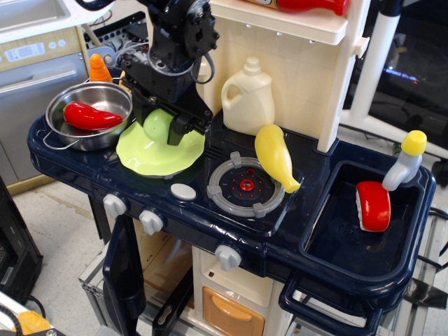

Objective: Put pear on plate

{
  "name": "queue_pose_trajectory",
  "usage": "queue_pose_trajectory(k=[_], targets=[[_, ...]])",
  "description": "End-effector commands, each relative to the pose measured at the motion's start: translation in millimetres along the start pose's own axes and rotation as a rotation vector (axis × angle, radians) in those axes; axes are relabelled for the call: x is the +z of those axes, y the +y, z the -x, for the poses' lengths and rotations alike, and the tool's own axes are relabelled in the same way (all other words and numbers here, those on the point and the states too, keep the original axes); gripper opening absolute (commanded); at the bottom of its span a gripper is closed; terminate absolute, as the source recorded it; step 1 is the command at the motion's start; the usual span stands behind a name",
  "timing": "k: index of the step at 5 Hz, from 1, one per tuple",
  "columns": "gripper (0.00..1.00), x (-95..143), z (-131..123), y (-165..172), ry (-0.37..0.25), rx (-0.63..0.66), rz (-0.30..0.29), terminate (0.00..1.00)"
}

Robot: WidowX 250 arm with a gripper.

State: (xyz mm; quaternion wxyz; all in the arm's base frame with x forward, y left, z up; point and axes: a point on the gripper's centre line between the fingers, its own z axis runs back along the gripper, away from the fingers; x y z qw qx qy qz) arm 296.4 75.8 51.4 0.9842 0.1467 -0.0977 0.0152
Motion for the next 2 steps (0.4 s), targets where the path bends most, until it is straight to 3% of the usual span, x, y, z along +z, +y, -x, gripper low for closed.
queue_pose_trajectory(k=[1,2], targets=[[1.00,5.6,-6.9,-3.7,-0.021,0.006,0.025,0.00],[1.00,5.6,-6.9,-3.7,-0.021,0.006,0.025,1.00]])
